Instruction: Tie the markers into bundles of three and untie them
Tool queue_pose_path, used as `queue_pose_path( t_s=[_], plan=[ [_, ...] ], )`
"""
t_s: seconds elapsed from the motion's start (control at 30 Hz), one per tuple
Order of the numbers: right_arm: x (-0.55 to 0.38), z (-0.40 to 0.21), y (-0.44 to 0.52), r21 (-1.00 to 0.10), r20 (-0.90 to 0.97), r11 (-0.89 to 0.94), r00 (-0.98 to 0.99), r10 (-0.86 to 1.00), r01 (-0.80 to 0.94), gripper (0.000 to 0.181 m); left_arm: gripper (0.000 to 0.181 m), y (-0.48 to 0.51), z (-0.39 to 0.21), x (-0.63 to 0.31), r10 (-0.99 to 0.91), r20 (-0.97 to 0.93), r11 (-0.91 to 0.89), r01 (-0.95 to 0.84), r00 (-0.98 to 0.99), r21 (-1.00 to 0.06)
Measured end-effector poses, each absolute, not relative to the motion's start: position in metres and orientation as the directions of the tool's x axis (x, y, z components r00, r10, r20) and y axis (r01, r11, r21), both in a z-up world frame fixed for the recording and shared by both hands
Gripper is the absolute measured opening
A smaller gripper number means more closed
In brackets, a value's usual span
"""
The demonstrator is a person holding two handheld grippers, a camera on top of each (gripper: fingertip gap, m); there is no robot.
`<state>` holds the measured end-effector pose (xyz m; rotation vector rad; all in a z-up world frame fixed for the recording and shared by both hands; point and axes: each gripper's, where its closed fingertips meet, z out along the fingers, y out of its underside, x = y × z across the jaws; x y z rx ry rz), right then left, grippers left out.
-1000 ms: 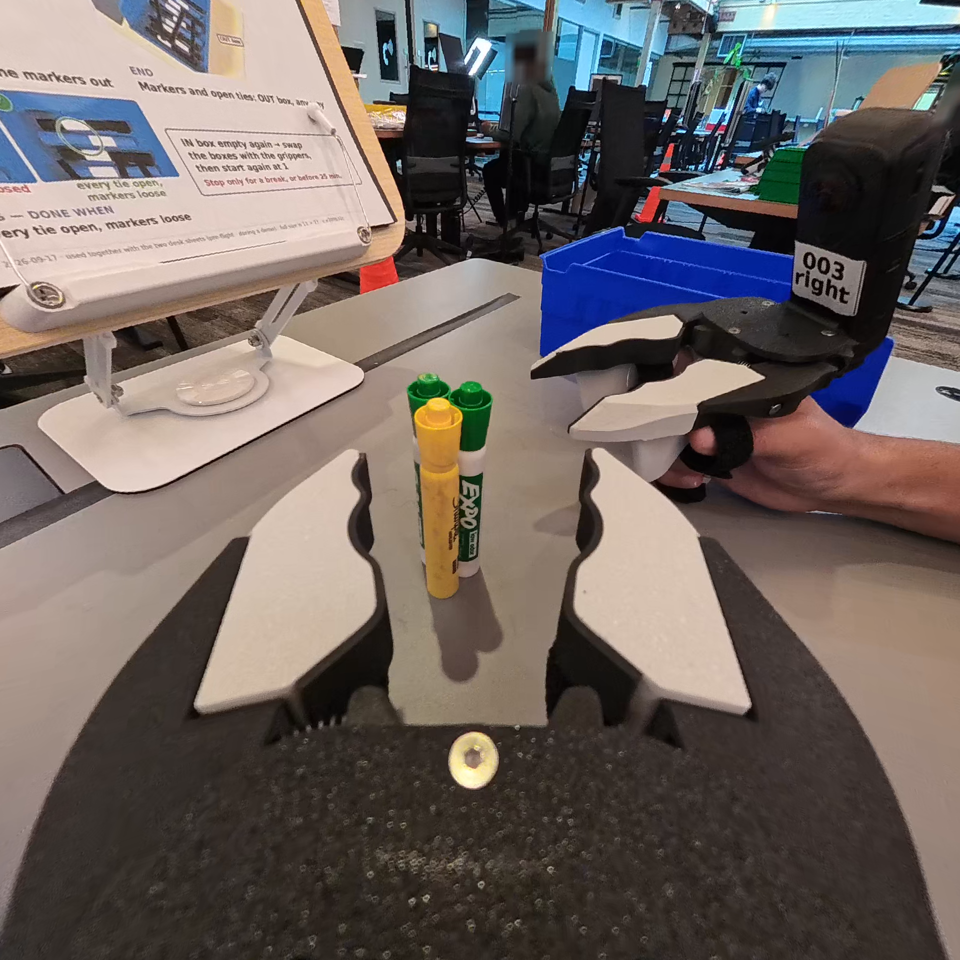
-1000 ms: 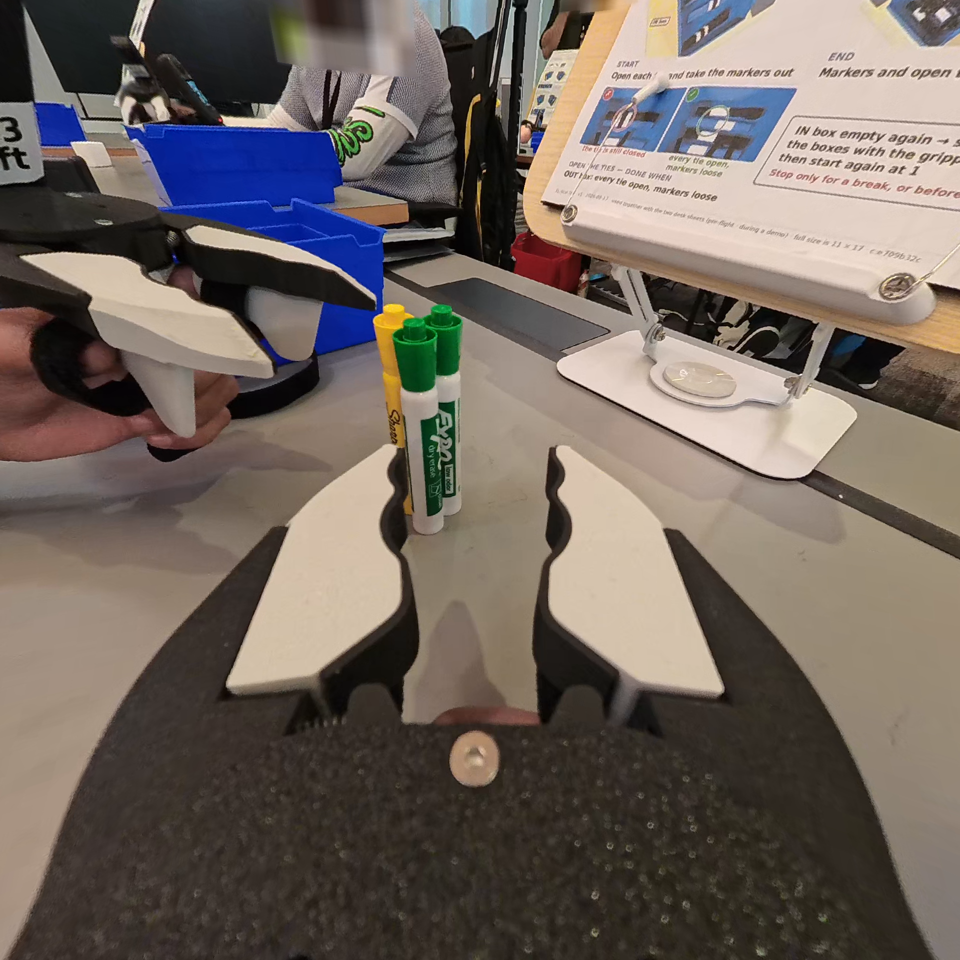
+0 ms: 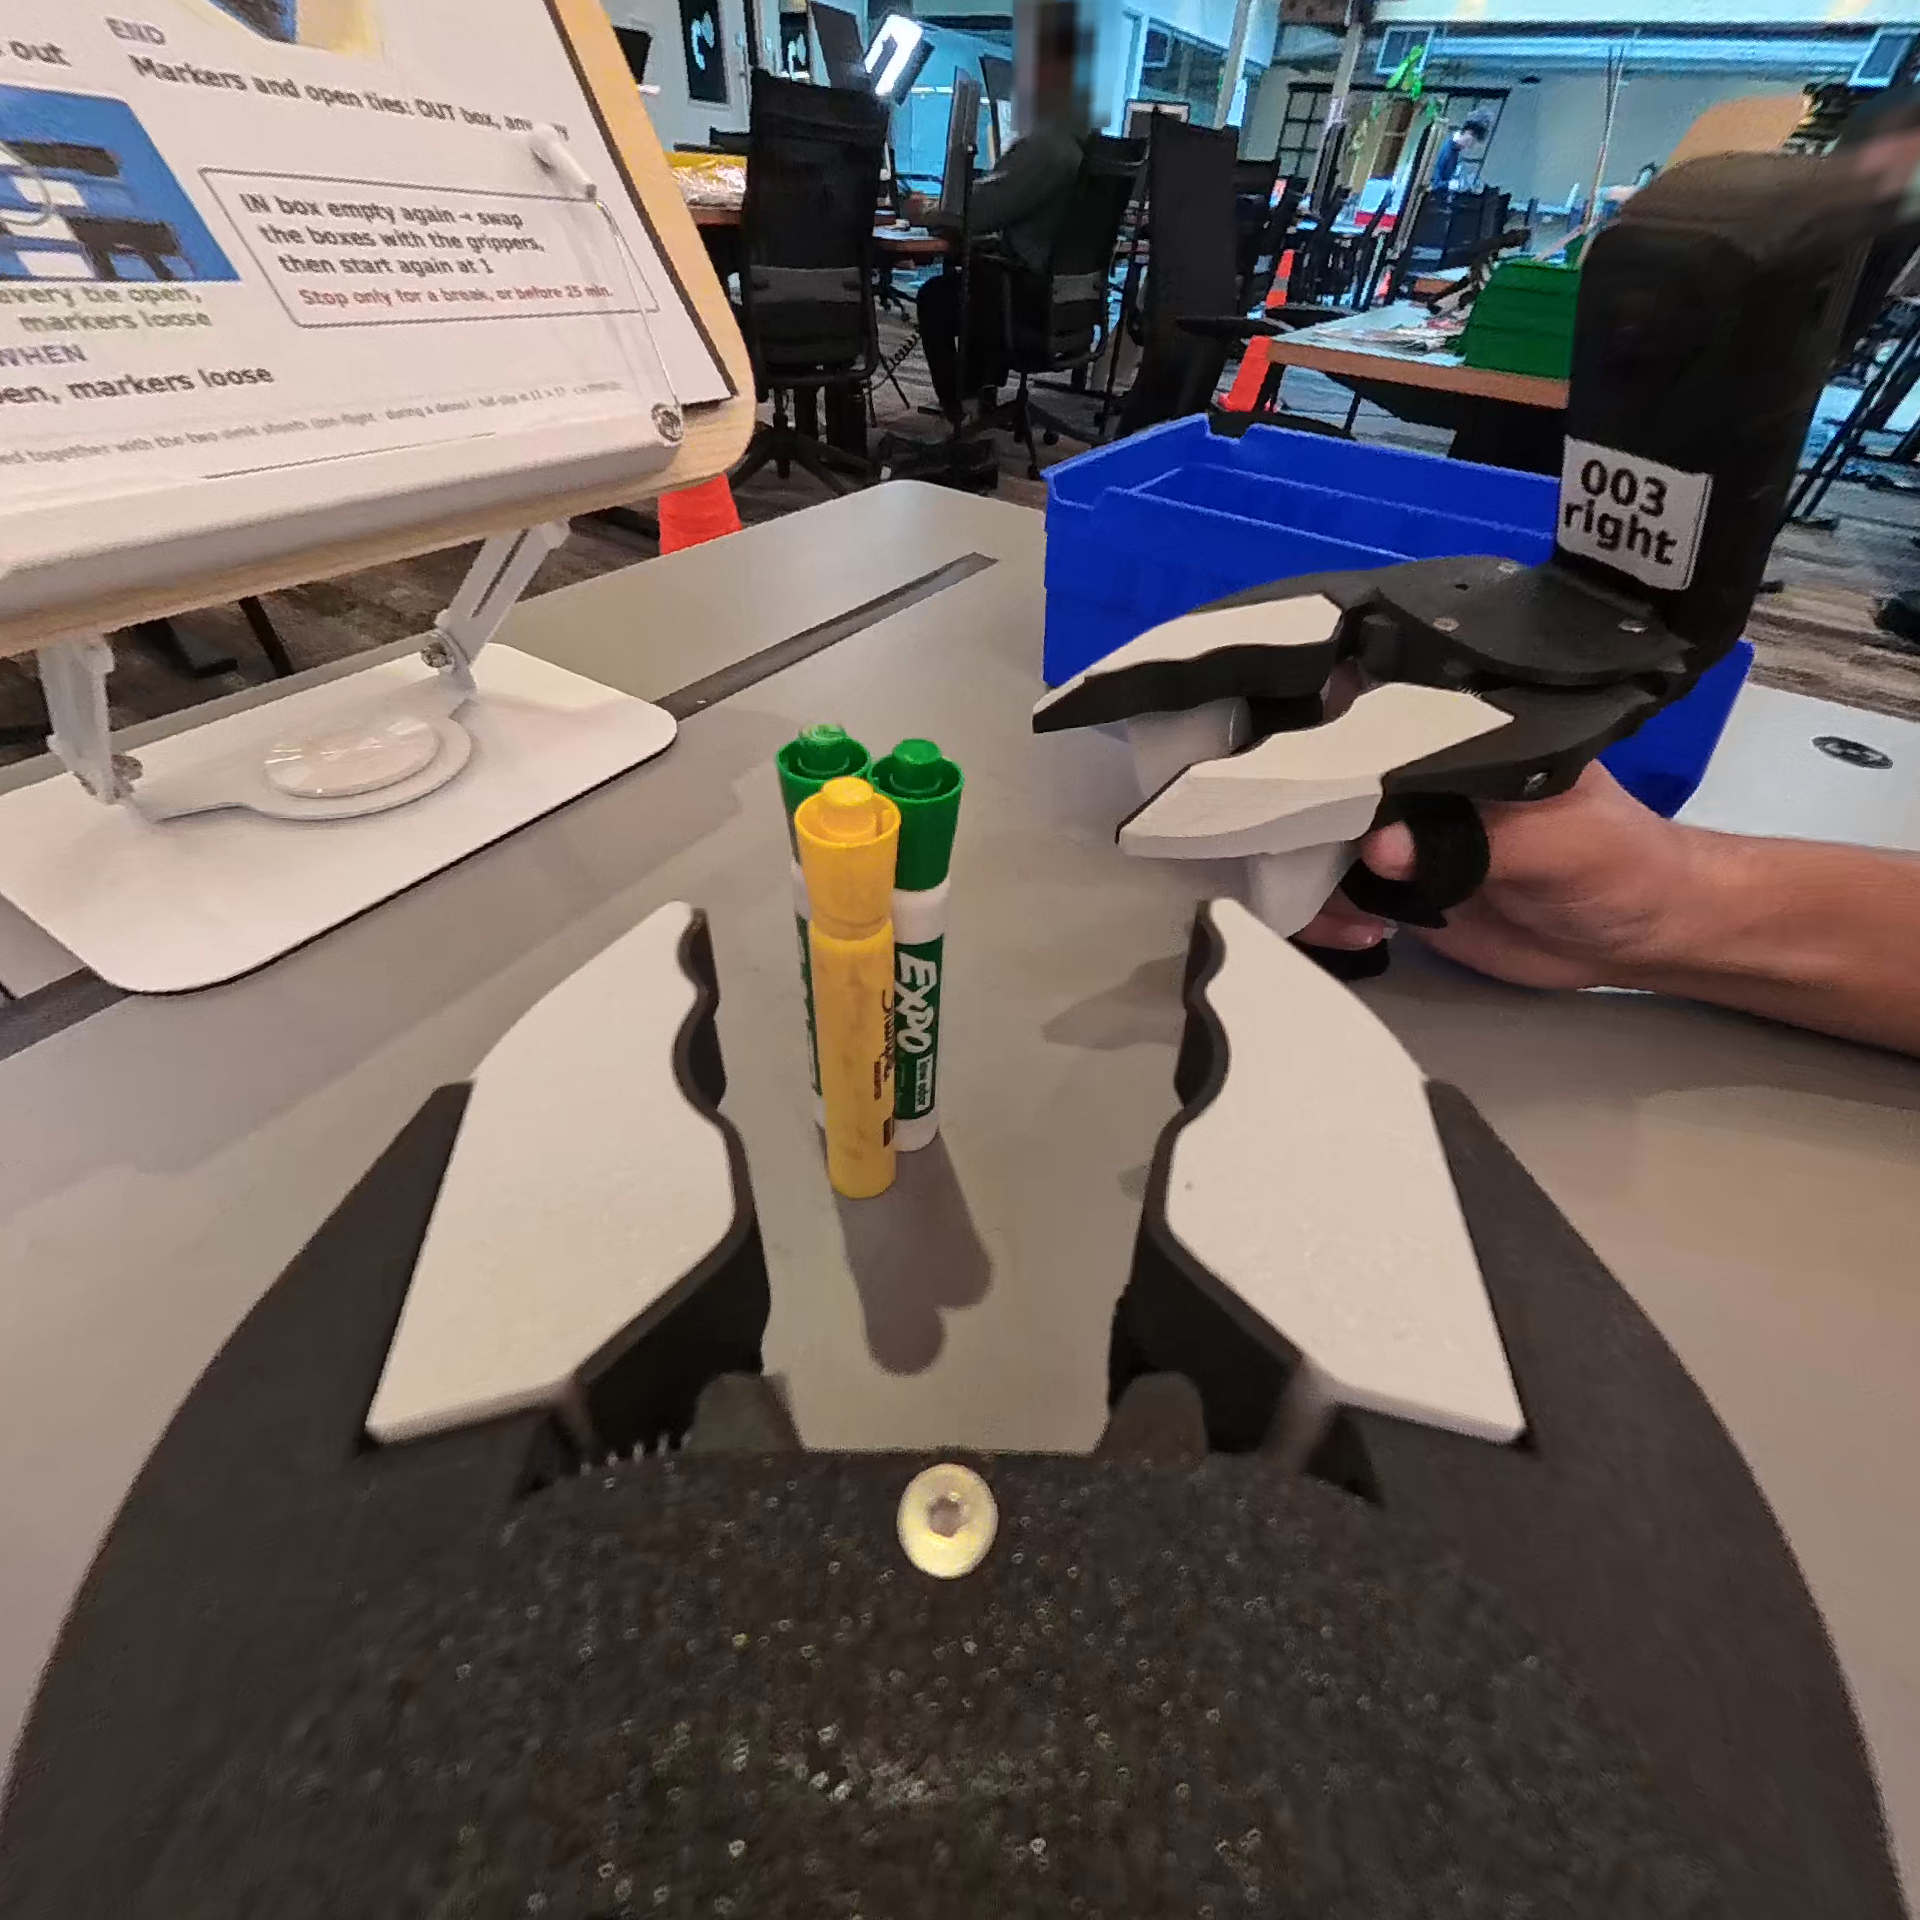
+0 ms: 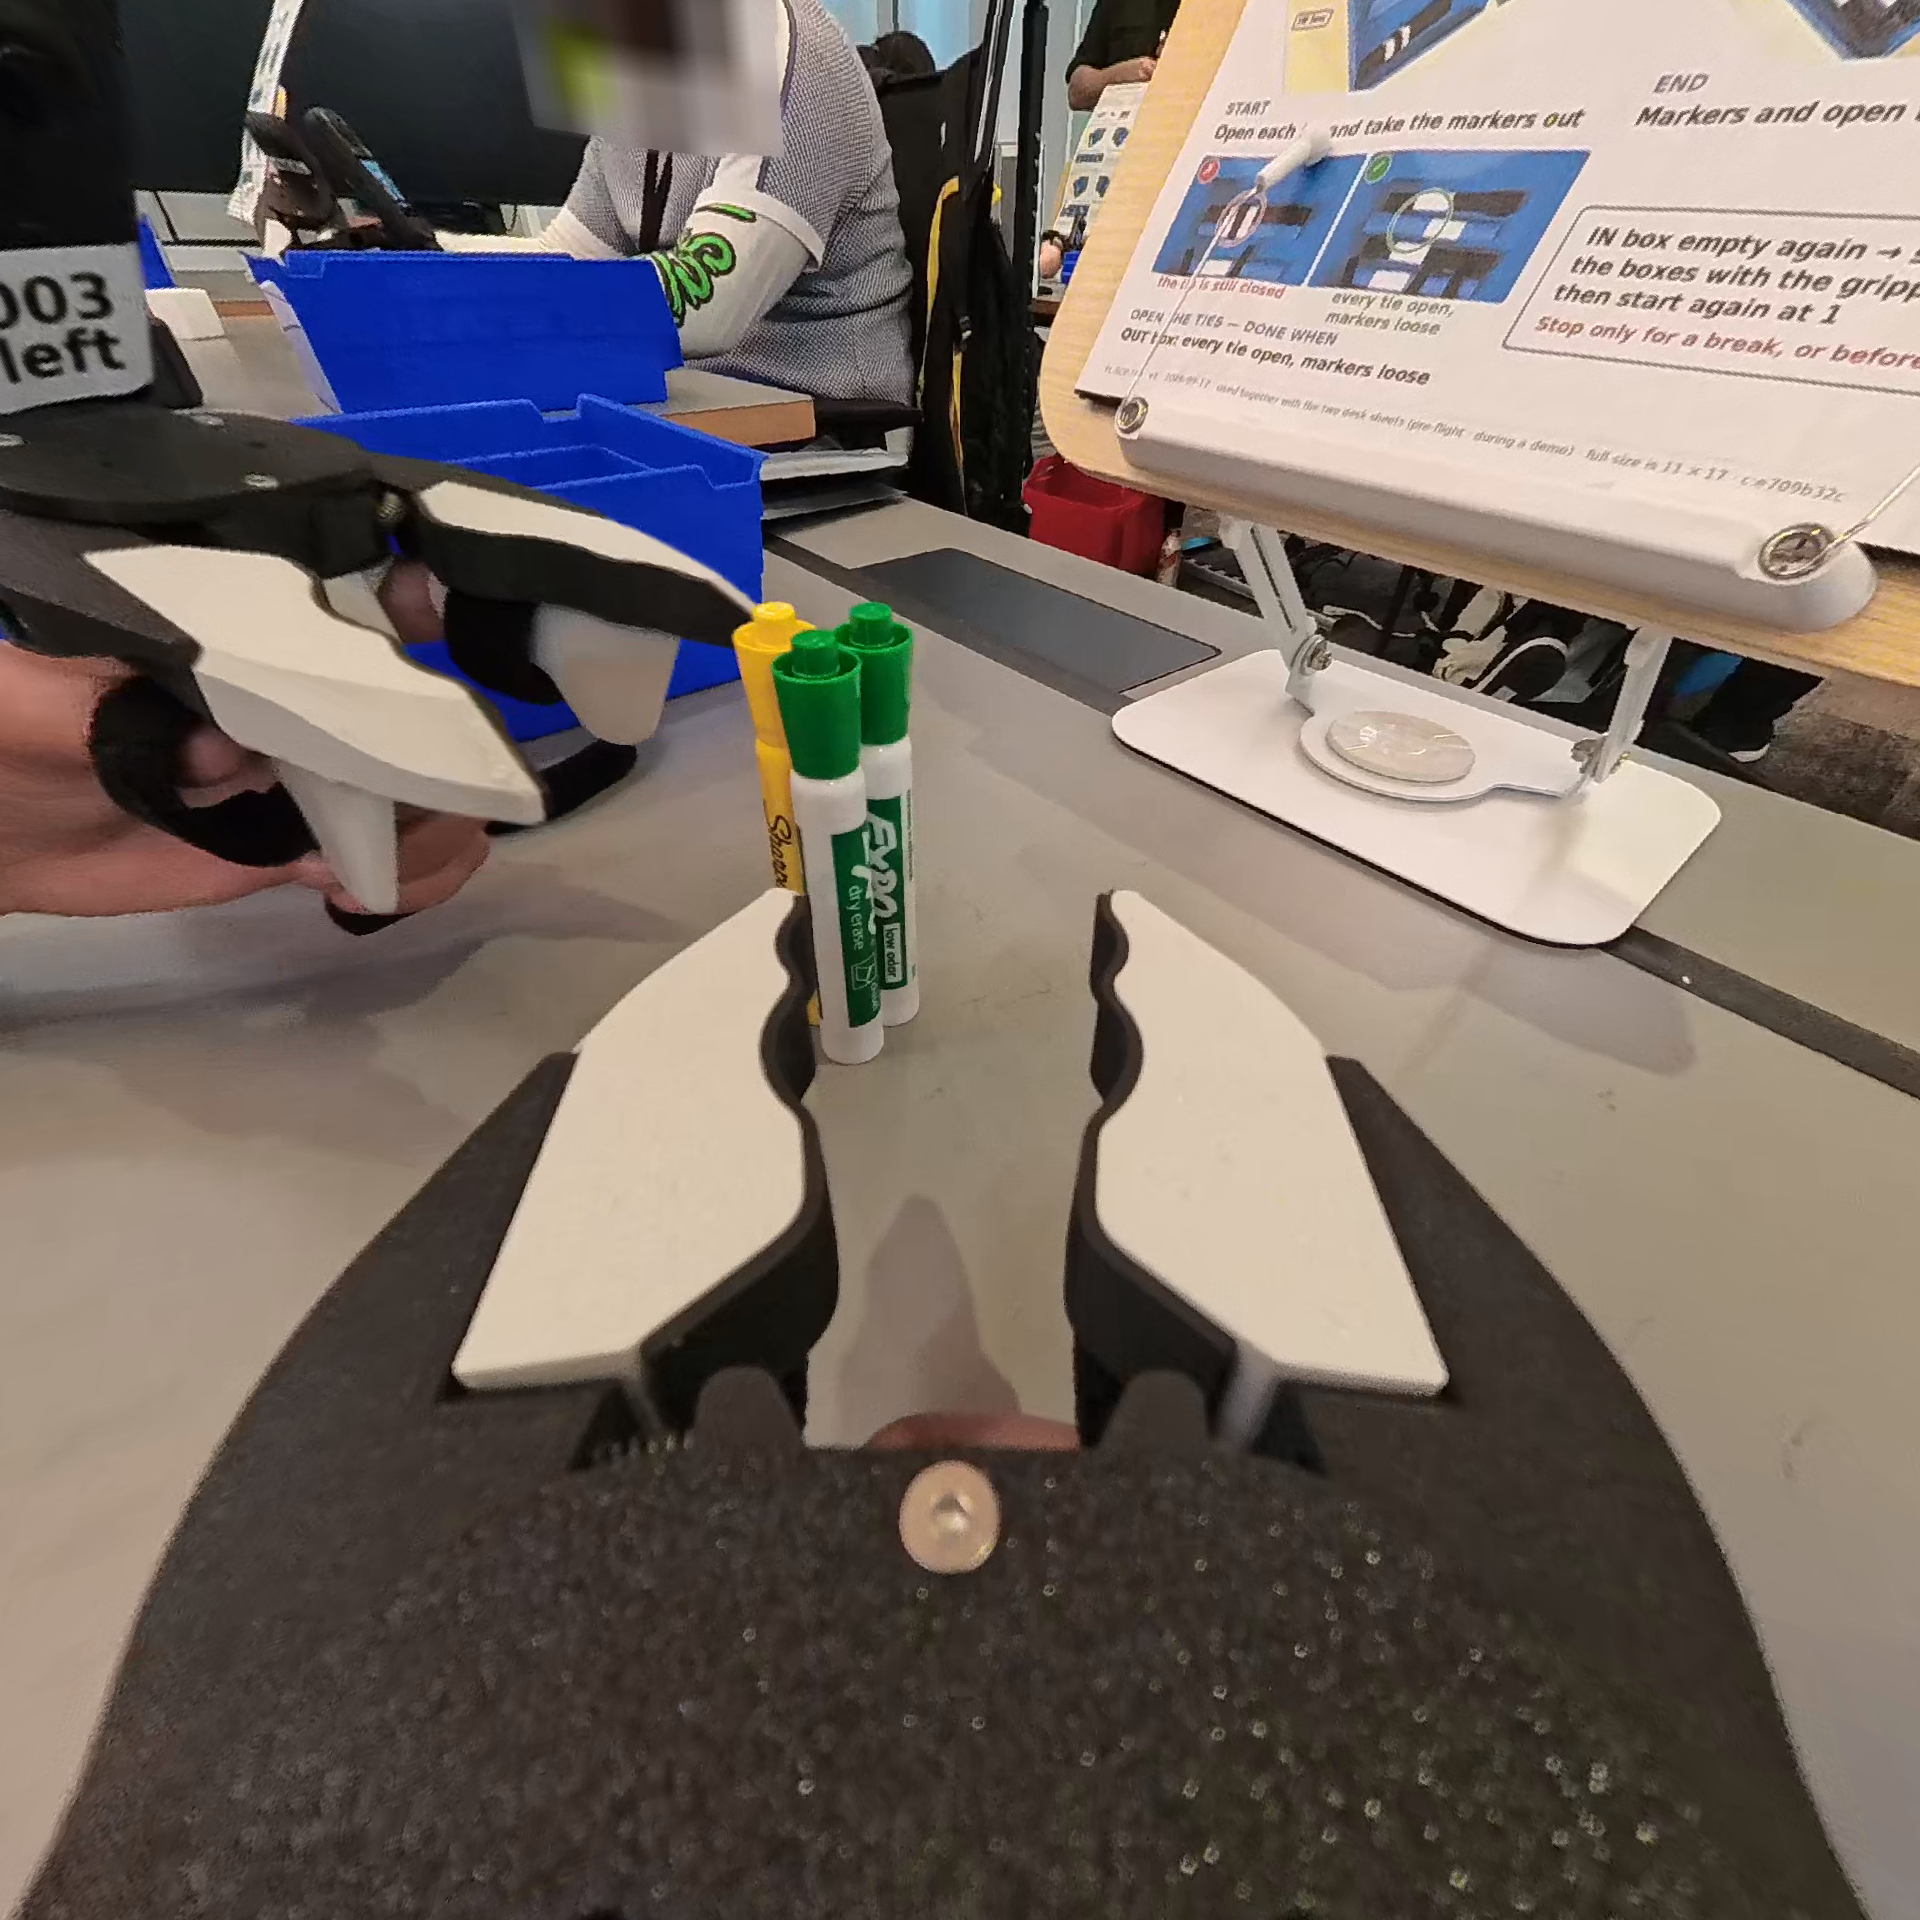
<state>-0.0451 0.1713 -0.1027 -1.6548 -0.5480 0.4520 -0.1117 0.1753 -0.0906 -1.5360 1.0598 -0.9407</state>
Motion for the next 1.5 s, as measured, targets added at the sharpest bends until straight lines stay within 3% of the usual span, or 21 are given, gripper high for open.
queue_pose_path(
  t_s=[0.23, 0.47, 0.7, 1.1, 1.5],
  plan=[
    [-0.043, -0.099, 0.171, -0.991, 0.003, -0.109, 0.811, 0.585, 0.082, 0.051, 0.102, 0.187, -0.093, -0.095, -0.957, -0.073, 0.004, -0.24, 0.281, -0.971],
    [-0.038, -0.094, 0.171, -0.993, -0.015, -0.104, 0.815, 0.579, 0.055, 0.051, 0.098, 0.192, -0.109, -0.078, -0.978, -0.033, -0.041, -0.34, 0.208, -0.94],
    [-0.037, -0.092, 0.171, -0.993, -0.03, -0.108, 0.813, 0.582, 0.04, 0.051, 0.118, 0.194, -0.128, -0.068, -0.987, 0.011, -0.08, -0.422, 0.162, -0.903],
    [-0.032, -0.092, 0.173, -0.993, -0.053, -0.117, 0.816, 0.576, 0.018, 0.05, 0.125, 0.188, -0.124, -0.045, -0.997, -0.034, 0.006, -0.405, 0.062, -0.914],
    [-0.03, -0.092, 0.174, -0.991, -0.088, -0.131, 0.811, 0.578, -0.014, 0.049, 0.125, 0.201, -0.108, -0.032, -0.994, -0.017, -0.015, -0.29, 0.107, -0.957]
  ],
)
